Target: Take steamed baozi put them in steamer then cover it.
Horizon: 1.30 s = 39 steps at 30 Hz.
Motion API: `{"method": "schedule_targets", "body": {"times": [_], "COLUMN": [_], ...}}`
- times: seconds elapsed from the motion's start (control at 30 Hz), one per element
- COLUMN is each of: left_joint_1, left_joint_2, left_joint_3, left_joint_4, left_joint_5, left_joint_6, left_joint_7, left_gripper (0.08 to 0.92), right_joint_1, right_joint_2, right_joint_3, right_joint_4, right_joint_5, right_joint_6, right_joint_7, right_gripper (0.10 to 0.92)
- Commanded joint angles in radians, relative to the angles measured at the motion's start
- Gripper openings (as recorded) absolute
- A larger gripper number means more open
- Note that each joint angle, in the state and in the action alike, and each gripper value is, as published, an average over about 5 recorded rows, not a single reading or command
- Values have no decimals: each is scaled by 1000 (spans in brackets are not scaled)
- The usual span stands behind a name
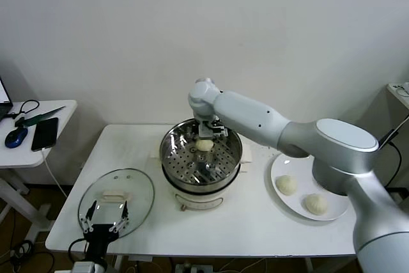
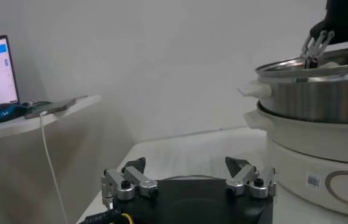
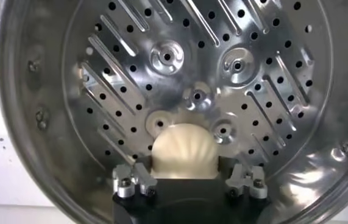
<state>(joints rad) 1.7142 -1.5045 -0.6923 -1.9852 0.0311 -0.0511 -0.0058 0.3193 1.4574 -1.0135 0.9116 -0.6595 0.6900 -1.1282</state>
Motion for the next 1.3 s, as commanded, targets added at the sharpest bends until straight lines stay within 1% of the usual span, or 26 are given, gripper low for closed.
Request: {"method": "schedule_targets", "body": {"times": [0.03, 0.17, 0.23, 0.37, 0.5, 0.57, 0.63, 0.7, 0.77, 0.9, 1.03, 1.13, 1.3], "left_joint_1": [1, 5, 5, 5, 5, 6, 7, 8, 9, 13, 12, 12, 18], "left_joint_2": [-1, 1, 1, 4, 7, 8, 8, 9, 11, 16, 17, 16, 16], "left_joint_3": [0, 1, 1, 4, 7, 9, 11, 13, 14, 15, 15, 16, 14], "left_joint_4": [1, 0, -1, -3, -5, -8, -11, -13, -14, -19, -20, -20, -21], "left_joint_5": [1, 3, 4, 7, 11, 12, 12, 12, 9, -1, -4, -3, -2], "left_joint_6": [-1, -2, -2, -1, 0, 0, 1, -1, -3, -5, -3, -2, -4], "left_joint_7": [0, -1, 0, 0, 0, 0, 0, 2, 4, 6, 6, 6, 6], "left_gripper": [823, 823, 823, 823, 823, 823, 823, 823, 823, 823, 823, 823, 823], "right_joint_1": [-18, 32, 70, 157, 255, 308, 362, 408, 432, 412, 317, 232, 48], "right_joint_2": [9, -26, -59, -143, -263, -341, -421, -498, -574, -714, -811, -858, -896], "right_joint_3": [9, 10, 0, -48, -95, -145, -236, -328, -378, -379, -326, -291, -170], "right_joint_4": [-6, 44, 84, 174, 263, 299, 336, 380, 426, 471, 466, 462, 420], "right_joint_5": [-24, 13, 58, 202, 343, 430, 525, 649, 760, 877, 983, 1003, 938], "right_joint_6": [-1, 5, 2, -32, -91, -154, -250, -385, -533, -757, -907, -942, -957], "right_joint_7": [9, -7, -22, -59, -63, -21, 98, 222, 262, 178, 81, 48, 25], "right_gripper": [816, 822, 823, 823, 823, 823, 823, 823, 823, 823, 823, 823, 823]}}
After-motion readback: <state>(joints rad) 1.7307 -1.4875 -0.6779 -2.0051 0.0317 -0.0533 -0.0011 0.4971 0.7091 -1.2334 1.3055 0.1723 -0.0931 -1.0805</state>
